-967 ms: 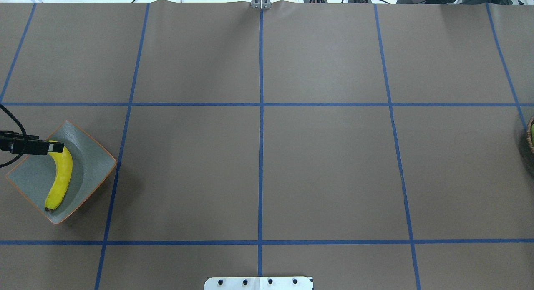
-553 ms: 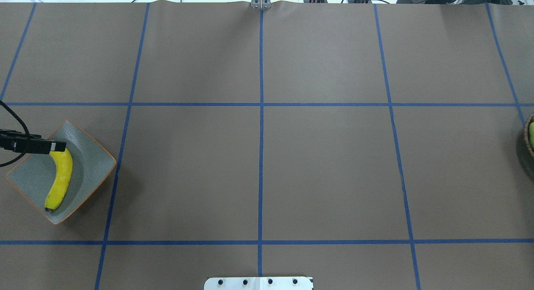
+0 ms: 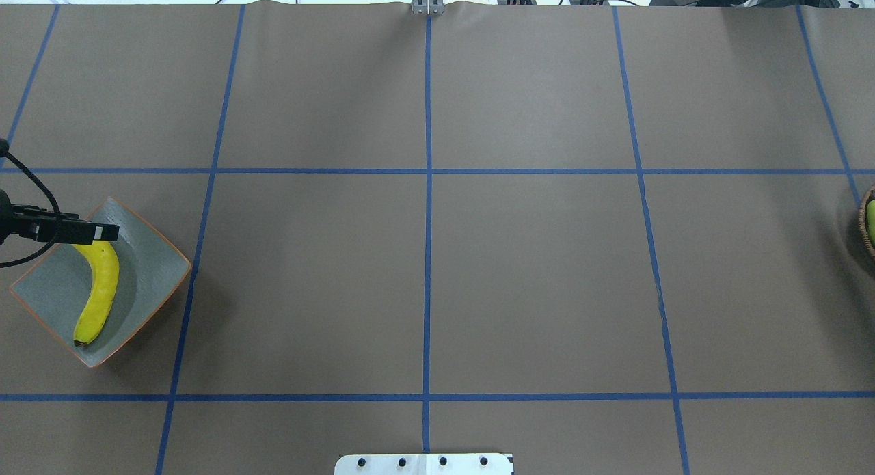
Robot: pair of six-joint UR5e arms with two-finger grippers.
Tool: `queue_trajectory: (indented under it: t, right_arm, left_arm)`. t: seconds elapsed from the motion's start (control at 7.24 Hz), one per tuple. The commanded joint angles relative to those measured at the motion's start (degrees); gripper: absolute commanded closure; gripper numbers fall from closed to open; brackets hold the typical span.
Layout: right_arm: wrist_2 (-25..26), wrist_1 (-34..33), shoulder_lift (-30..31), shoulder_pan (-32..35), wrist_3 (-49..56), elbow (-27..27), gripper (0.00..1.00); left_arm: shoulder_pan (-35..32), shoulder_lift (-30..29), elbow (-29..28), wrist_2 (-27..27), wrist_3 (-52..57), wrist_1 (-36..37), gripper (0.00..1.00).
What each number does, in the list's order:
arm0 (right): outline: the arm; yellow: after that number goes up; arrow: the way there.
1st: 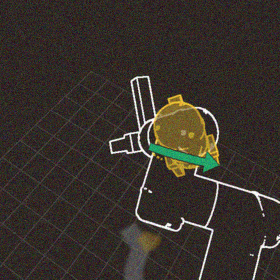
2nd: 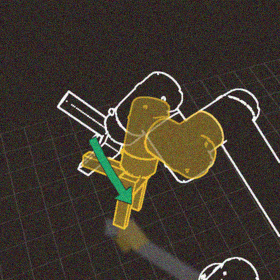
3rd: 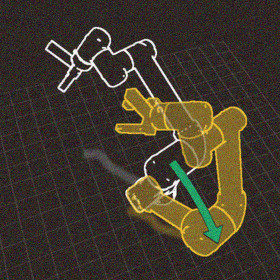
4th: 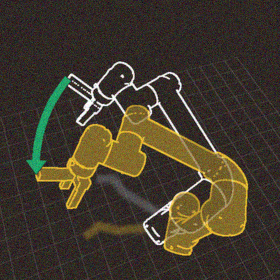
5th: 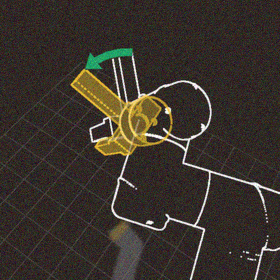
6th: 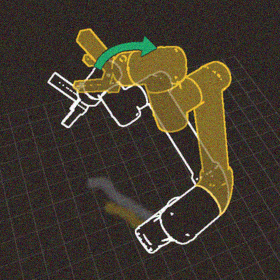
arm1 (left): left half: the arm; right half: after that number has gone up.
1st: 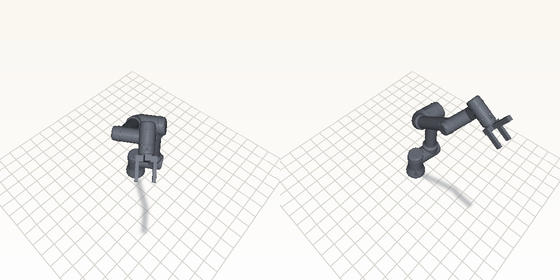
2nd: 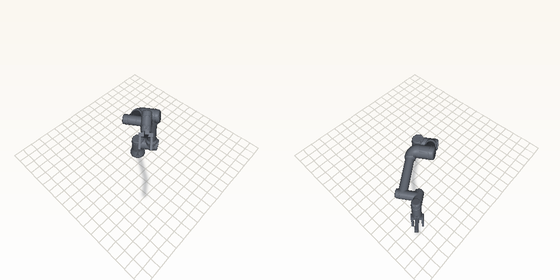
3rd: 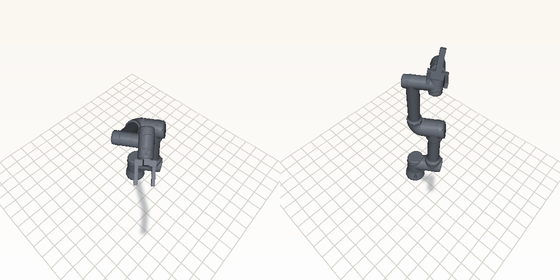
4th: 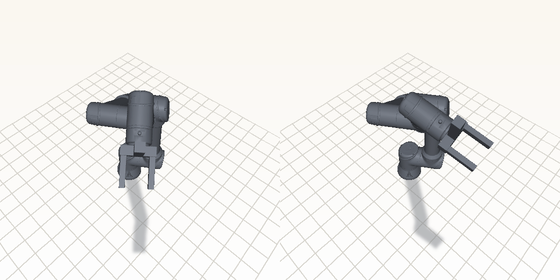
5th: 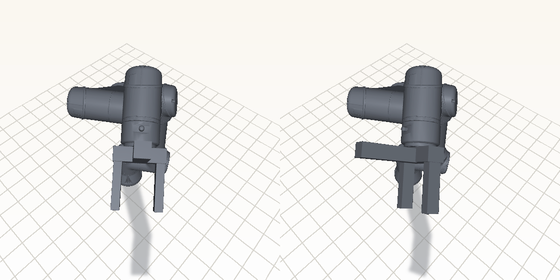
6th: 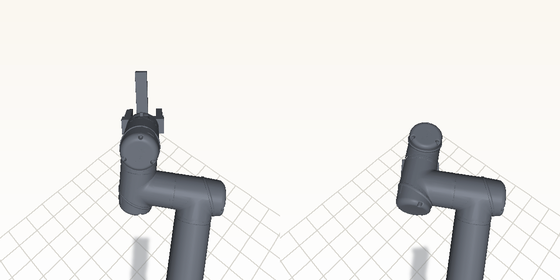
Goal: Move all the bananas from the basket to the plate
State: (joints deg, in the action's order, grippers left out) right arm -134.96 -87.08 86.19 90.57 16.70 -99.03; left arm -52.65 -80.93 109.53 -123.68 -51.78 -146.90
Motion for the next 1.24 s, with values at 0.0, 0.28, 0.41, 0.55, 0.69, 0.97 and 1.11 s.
queue_trajectory:
  t: [0.0, 0.28, 0.41, 0.55, 0.69, 0.97, 1.11]
  right_arm:
    - [-3.5, 0.0, -6.1, -3.8, -18.7, -0.7, 1.00]
    - [-4.3, 2.0, -10.5, -9.5, -40.5, -5.1, 1.00]
    - [-4.2, 8.3, -11.7, -13.0, -53.1, -5.6, 1.00]
    - [-4.0, 16.3, -12.4, -16.9, -65.5, -5.4, 1.00]
    - [-3.7, 23.3, -13.3, -19.9, -77.1, -5.4, 1.00]
    - [-1.2, 28.5, -18.4, -26.8, -91.0, -5.7, 1.00]
    - [3.5, 28.5, -22.3, -32.2, -95.8, -6.4, 1.00]
  left_arm:
    - [0.1, -4.3, -0.1, -0.1, -2.3, 0.2, 0.00]
    - [0.4, -13.5, 0.0, -0.1, -12.3, 0.1, 0.00]
    - [0.7, -18.2, -0.1, -0.1, -16.5, -0.1, 0.00]
    - [1.8, -23.1, -0.4, -0.1, -19.1, -0.2, 0.00]
    - [3.2, -28.2, -1.3, 0.0, -21.1, -0.3, 0.00]
    - [6.0, -32.9, -1.8, 0.4, -22.8, -0.4, 0.00]
    - [6.5, -34.0, -1.9, 0.4, -22.8, -0.4, 0.00]
